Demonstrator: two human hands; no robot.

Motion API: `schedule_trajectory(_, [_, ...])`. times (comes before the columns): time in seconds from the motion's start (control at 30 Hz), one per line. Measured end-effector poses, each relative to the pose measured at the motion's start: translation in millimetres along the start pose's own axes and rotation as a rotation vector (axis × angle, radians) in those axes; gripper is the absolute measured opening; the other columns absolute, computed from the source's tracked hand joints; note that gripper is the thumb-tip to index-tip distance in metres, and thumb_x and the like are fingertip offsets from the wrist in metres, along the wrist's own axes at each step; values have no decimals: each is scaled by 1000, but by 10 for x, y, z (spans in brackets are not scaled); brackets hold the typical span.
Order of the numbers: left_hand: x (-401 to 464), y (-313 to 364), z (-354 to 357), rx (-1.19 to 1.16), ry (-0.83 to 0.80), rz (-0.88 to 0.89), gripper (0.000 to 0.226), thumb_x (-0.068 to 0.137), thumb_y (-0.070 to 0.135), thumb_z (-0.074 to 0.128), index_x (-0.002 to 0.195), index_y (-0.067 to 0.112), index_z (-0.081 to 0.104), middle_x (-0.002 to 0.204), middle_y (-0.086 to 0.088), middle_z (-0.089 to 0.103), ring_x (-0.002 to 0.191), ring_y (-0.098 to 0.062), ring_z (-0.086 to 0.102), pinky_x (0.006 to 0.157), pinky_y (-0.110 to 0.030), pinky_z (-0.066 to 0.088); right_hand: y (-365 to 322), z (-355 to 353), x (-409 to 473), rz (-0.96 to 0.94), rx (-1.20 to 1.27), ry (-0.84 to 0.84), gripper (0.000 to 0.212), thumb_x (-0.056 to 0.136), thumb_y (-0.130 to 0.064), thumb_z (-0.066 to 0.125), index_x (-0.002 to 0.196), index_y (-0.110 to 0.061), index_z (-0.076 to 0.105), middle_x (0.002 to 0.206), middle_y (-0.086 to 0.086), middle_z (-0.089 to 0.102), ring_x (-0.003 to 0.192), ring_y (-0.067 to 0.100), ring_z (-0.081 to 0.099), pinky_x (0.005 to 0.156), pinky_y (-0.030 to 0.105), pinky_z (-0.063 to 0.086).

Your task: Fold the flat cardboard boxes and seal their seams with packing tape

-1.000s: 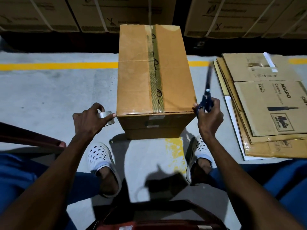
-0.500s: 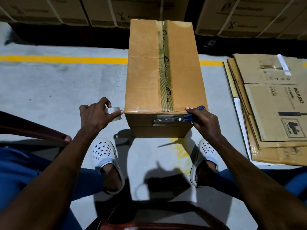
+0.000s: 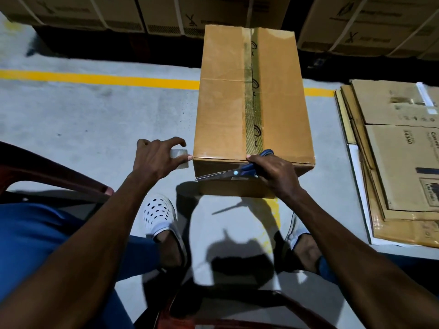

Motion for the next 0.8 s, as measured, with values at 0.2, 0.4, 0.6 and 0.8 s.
schedule_trajectory(0.2, [70, -144, -107, -11, -56, 143, 54, 86, 70, 38, 125, 44, 64, 88, -6, 71, 92, -27, 64, 84, -37, 31, 47, -3, -67, 6, 1, -22, 51, 78, -8, 62, 129, -14, 58, 87, 14, 73, 74, 32, 71, 56, 33, 54])
schedule_trajectory(0.4, [179, -153, -85, -82, -214, 160, 44, 89, 68, 55, 126, 47, 63, 119, 1, 72, 114, -23, 61, 93, -37, 36, -9, 25, 132, -90, -6, -44, 38, 88, -16, 53, 124, -10, 63, 92, 15, 75, 78, 31, 72, 59, 37, 58])
schedule_trajectory(0.6, [291, -117, -83, -107, -273, 136, 35, 87, 62, 63, 116, 44, 70, 127, 11, 68, 116, -18, 60, 98, -38, 40, -290, 375, 405, -184, 31, -76, 35, 91, -11, 56, 126, -9, 58, 82, 14, 72, 67, 30, 67, 49, 39, 54])
schedule_trajectory(0.8, [304, -237, -79, -156, -366, 42, 39, 79, 70, 65, 109, 44, 67, 90, 19, 61, 91, -9, 53, 91, -34, 38, -305, 355, 362, -168, 0, -13, 38, 92, -11, 55, 130, -14, 51, 78, 8, 71, 64, 26, 64, 47, 31, 47])
Point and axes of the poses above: each hand's wrist, its own x-axis towards the middle knuckle, its own z-axis out of the palm, y = z × x, the point moved 2 cm from there along x, towards the middle knuckle
